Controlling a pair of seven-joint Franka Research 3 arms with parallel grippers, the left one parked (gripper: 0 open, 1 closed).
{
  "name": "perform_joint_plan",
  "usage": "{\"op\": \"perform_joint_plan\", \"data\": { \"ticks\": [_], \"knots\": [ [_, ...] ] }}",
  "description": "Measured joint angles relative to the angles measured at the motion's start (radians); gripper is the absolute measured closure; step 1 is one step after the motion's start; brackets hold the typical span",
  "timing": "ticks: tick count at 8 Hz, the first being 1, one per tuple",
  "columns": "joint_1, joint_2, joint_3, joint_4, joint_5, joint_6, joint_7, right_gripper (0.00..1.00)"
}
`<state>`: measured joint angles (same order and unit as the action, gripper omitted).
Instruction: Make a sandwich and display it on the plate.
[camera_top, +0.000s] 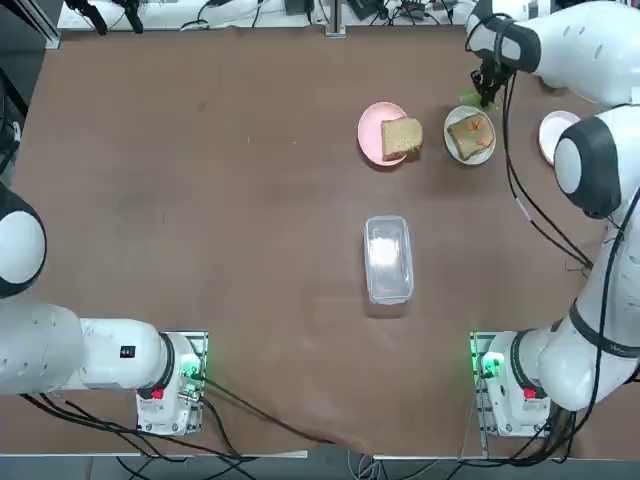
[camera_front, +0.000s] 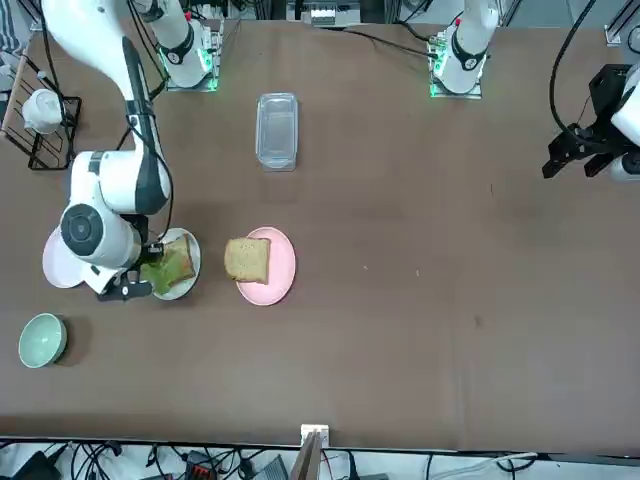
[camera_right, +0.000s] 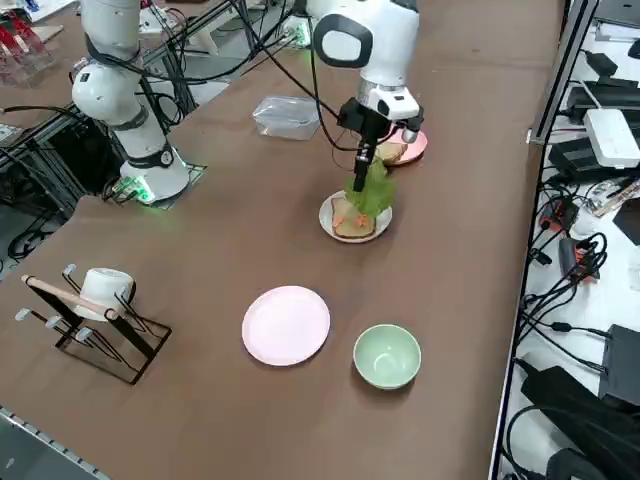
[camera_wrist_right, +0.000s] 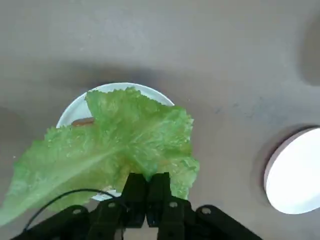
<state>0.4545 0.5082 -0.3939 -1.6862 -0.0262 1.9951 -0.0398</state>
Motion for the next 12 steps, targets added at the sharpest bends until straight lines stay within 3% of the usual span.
{"op": "perform_joint_plan", "data": {
  "ticks": [6,9,12],
  "knots": [
    [0.025,0.02,-0.001,-0.043,-0.015,0.062,0.078,0.96],
    [0.031,0.026,-0.005,-0.112,-0.102,0.117,0.089,0.96],
    [0.034,0.02,-0.013,-0.118,-0.11,0.117,0.094,0.96]
  ]
}}
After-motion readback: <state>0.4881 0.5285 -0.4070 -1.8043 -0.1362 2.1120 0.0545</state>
